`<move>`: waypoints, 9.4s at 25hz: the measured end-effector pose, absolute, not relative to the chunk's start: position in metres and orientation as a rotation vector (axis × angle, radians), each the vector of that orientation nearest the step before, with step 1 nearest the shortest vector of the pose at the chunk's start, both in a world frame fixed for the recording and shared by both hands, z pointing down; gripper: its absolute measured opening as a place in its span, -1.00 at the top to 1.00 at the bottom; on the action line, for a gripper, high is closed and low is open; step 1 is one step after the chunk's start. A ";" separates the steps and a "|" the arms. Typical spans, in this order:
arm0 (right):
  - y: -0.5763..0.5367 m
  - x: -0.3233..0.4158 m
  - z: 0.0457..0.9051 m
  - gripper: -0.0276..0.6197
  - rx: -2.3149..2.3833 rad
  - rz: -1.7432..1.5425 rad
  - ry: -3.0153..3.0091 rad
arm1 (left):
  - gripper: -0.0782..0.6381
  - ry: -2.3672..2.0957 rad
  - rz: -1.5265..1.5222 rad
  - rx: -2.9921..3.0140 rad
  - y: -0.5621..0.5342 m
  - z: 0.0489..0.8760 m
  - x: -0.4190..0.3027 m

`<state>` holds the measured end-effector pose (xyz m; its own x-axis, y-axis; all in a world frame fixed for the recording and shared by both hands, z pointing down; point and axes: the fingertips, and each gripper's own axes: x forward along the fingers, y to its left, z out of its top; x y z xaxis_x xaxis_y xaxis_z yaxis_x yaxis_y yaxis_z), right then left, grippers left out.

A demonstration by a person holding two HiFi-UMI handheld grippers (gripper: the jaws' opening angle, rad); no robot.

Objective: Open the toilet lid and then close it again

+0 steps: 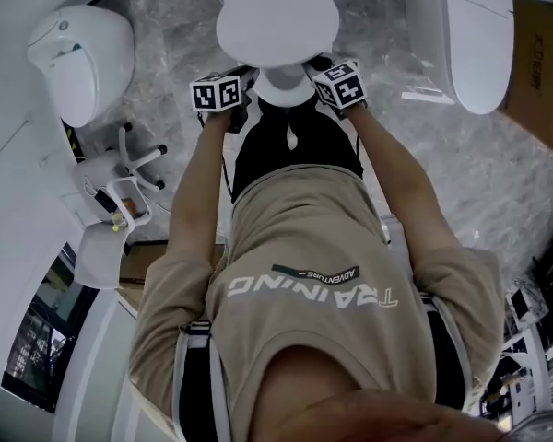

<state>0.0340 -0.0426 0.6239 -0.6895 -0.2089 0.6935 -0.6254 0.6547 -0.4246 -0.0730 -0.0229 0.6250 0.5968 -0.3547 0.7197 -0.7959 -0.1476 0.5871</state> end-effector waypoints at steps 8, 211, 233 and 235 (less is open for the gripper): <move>-0.057 0.030 0.594 0.87 0.561 0.792 -2.276 | 0.77 -1.013 0.550 1.783 -0.063 0.600 -0.075; 0.063 0.027 0.736 0.87 0.411 1.259 -1.751 | 0.77 -0.665 1.080 1.521 0.051 0.746 -0.090; 0.098 0.031 0.820 0.87 0.433 1.270 -1.685 | 0.77 -0.584 1.095 1.452 0.085 0.825 -0.086; 0.101 0.031 0.827 0.87 0.444 1.272 -1.676 | 0.77 -0.586 1.087 1.448 0.087 0.831 -0.086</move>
<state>0.0312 0.1005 0.8268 -0.4815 0.2462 0.8411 -0.7439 0.3926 -0.5408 -0.0863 0.0868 0.8313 0.4413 0.2295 0.8675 -0.8507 -0.2007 0.4858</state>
